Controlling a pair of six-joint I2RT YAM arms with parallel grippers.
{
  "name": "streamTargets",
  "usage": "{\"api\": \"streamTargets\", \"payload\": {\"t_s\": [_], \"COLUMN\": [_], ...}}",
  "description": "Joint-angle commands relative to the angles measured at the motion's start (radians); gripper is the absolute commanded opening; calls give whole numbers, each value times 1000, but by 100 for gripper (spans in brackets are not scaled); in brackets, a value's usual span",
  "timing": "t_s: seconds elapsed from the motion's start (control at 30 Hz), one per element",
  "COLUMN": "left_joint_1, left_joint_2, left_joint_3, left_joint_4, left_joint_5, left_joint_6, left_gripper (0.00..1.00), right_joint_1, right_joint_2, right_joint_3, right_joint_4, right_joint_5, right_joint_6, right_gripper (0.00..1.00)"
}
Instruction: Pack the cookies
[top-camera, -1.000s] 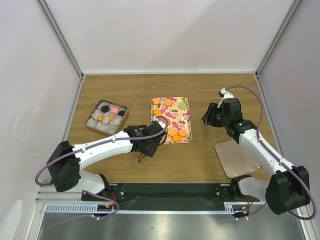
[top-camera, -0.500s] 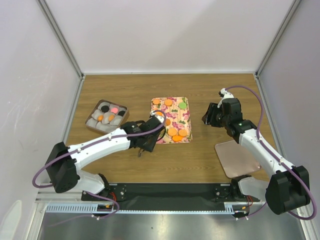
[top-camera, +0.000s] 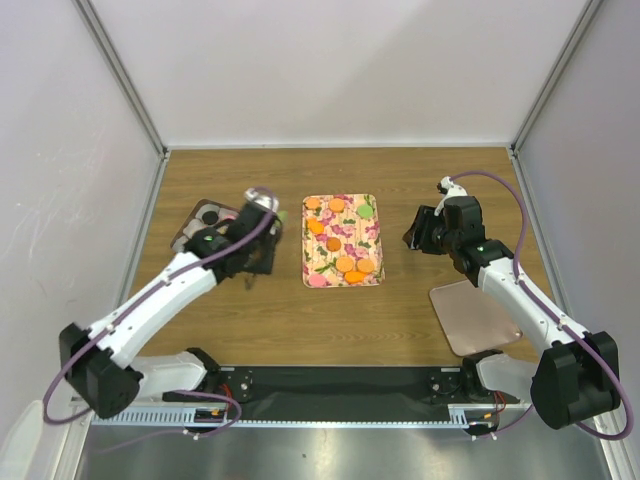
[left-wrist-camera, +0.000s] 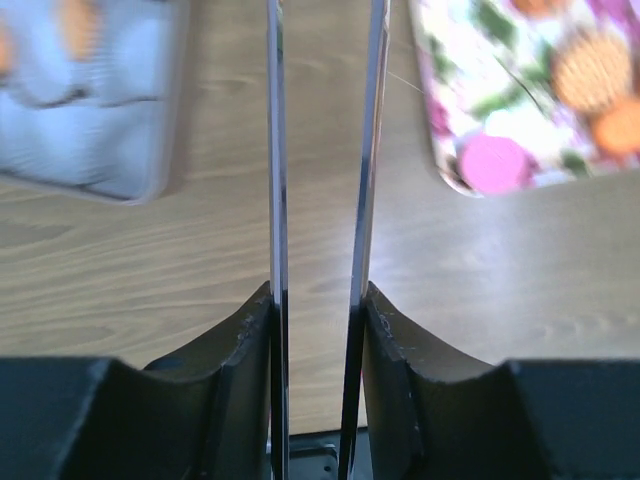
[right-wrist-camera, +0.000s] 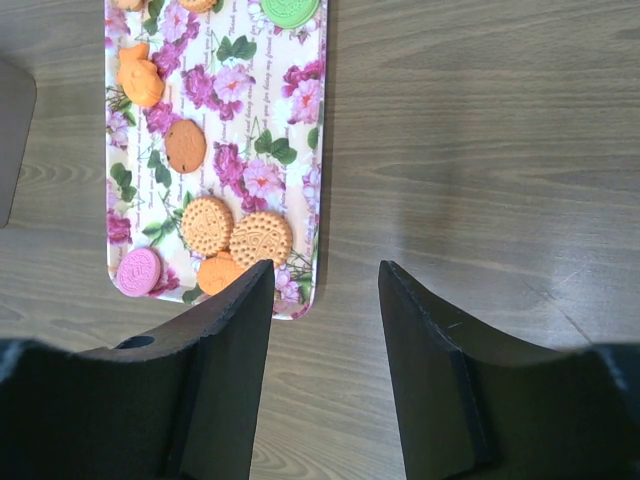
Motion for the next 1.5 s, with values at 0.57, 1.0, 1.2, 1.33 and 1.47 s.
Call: {"api": "streamTargets", "payload": {"t_s": [0.57, 1.0, 1.2, 1.33, 1.47], "left_joint_1": [471, 479, 479, 481, 479], "left_joint_2": [-92, -39, -29, -22, -17], "left_joint_3": [-133, -152, -147, -144, -136], "left_joint_4": [51, 88, 65, 55, 38], "left_joint_5": [62, 117, 123, 127, 127], "left_joint_6": [64, 47, 39, 35, 27], "left_gripper": [39, 42, 43, 43, 43], "right_joint_1": [4, 9, 10, 10, 10], "right_joint_2": [-2, -23, -19, -19, -20], "right_joint_3": [19, 17, 19, 19, 19], "right_joint_4": [42, 37, 39, 37, 39], "right_joint_5": [-80, -83, -85, -88, -89], "right_joint_6": [2, 2, 2, 2, 2], "right_gripper": [51, 52, 52, 52, 52]}}
